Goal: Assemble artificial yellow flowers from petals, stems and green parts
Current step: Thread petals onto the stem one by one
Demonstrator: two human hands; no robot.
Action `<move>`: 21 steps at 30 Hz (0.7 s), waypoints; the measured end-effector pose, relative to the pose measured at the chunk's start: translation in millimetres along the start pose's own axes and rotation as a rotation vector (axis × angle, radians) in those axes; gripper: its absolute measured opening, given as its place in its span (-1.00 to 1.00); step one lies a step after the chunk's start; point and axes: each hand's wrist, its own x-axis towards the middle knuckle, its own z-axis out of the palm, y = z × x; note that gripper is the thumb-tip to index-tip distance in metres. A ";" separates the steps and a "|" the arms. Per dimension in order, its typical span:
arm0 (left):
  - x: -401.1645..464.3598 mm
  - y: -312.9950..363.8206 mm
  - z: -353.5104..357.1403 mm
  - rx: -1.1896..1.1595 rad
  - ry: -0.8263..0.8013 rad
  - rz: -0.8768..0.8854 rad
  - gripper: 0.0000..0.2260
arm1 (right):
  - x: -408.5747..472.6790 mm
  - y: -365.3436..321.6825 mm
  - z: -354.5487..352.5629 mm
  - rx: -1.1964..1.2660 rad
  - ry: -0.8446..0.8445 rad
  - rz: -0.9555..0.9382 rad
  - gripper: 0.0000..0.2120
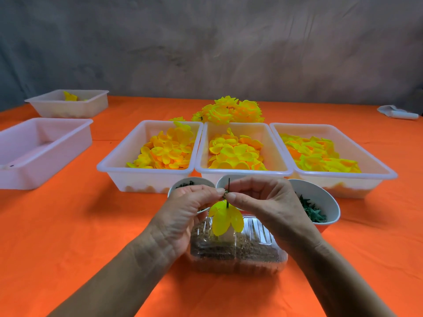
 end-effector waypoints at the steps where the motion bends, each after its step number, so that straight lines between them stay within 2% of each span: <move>1: 0.4 -1.4 -0.2 0.017 0.005 0.013 -0.89 | -0.3 0.3 -0.6 -0.020 -0.004 0.002 -0.81; 2: -0.7 -1.4 0.5 0.019 0.015 0.023 -0.95 | -0.7 0.4 -1.0 -0.044 -0.009 0.005 -0.85; 5: 0.5 -7.8 -1.8 0.060 0.033 0.077 -0.78 | -1.7 1.8 -2.0 -0.132 -0.020 0.006 -0.86; 11: -2.9 -13.0 -1.8 0.103 0.106 0.126 -0.86 | -2.8 3.3 -0.7 -0.224 -0.003 0.021 -0.82; 15: -7.4 -10.4 -2.5 0.224 0.106 0.330 -0.93 | -3.5 1.2 -1.4 -0.217 -0.010 0.022 -0.89; 17: -8.3 -9.6 -4.7 0.311 0.113 0.428 -0.89 | -3.7 1.5 -2.0 -0.210 -0.019 0.015 -0.93; 21: -6.7 -10.3 -8.1 0.507 0.167 0.576 -0.85 | -4.7 4.3 -1.7 -0.187 0.000 0.004 -0.87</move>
